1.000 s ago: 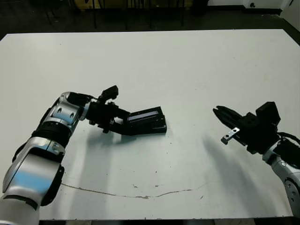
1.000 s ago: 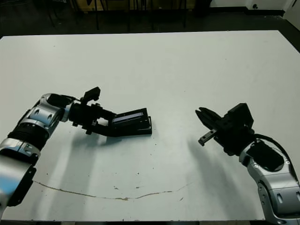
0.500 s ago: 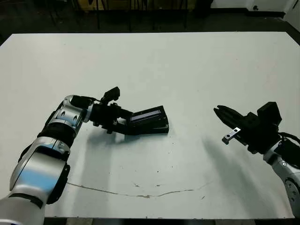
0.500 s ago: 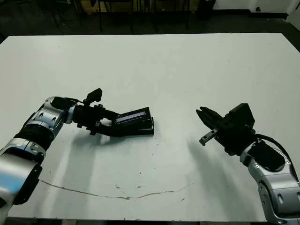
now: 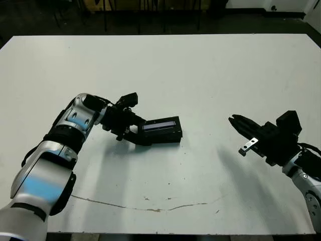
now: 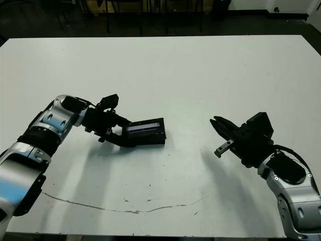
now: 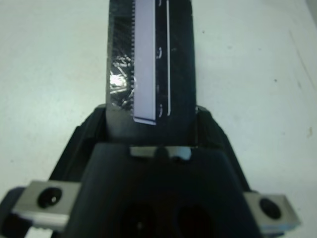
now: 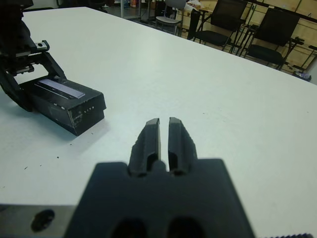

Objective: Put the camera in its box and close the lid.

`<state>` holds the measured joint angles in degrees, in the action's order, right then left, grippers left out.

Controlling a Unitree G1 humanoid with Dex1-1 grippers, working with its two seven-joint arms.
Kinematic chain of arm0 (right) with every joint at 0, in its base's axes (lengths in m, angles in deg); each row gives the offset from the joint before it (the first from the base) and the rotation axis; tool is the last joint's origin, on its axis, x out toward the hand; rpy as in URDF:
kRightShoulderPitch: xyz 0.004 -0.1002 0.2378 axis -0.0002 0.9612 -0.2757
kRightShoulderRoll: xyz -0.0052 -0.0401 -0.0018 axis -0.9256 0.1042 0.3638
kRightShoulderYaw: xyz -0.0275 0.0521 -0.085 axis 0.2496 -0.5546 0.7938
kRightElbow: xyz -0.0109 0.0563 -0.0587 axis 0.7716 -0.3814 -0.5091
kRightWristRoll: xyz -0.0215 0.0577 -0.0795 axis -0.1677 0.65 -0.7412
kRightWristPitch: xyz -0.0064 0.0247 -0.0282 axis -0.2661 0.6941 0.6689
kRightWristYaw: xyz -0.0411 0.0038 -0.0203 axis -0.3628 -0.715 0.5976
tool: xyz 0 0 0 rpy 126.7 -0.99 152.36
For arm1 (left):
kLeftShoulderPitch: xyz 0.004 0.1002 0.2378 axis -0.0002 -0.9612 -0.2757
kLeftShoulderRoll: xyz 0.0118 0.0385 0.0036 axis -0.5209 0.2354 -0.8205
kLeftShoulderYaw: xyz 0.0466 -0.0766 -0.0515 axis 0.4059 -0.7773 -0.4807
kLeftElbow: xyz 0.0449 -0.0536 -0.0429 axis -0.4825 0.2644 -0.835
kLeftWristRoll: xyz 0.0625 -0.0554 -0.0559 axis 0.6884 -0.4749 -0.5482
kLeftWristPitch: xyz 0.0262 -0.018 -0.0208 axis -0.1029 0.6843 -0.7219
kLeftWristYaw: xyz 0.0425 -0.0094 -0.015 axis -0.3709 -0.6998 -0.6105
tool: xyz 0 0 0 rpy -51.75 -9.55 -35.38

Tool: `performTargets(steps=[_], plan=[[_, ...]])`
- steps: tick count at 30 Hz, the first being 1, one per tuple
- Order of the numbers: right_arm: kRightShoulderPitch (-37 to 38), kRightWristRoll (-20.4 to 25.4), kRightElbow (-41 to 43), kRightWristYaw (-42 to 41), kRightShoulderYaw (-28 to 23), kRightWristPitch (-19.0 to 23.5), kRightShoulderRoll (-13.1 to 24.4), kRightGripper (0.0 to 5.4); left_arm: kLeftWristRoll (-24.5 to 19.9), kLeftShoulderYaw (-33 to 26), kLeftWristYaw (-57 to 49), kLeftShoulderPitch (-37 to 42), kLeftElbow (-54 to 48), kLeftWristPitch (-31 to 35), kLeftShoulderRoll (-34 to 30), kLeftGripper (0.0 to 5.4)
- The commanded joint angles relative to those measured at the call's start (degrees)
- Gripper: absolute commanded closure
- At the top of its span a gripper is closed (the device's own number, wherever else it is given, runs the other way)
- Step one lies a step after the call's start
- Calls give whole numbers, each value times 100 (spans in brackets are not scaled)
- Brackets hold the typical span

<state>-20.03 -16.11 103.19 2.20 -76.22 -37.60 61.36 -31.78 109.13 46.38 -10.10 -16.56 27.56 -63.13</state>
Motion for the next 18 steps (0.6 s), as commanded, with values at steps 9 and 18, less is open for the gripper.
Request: performTargets(steps=[9,18], plan=[[24,-10,-53,-29,-16,67,40,540,571,371,-375,-37,392,-238,175,267],[56,-43,5,18,-15,90,45,540,696,507,-288,49,601,-637,145,267]])
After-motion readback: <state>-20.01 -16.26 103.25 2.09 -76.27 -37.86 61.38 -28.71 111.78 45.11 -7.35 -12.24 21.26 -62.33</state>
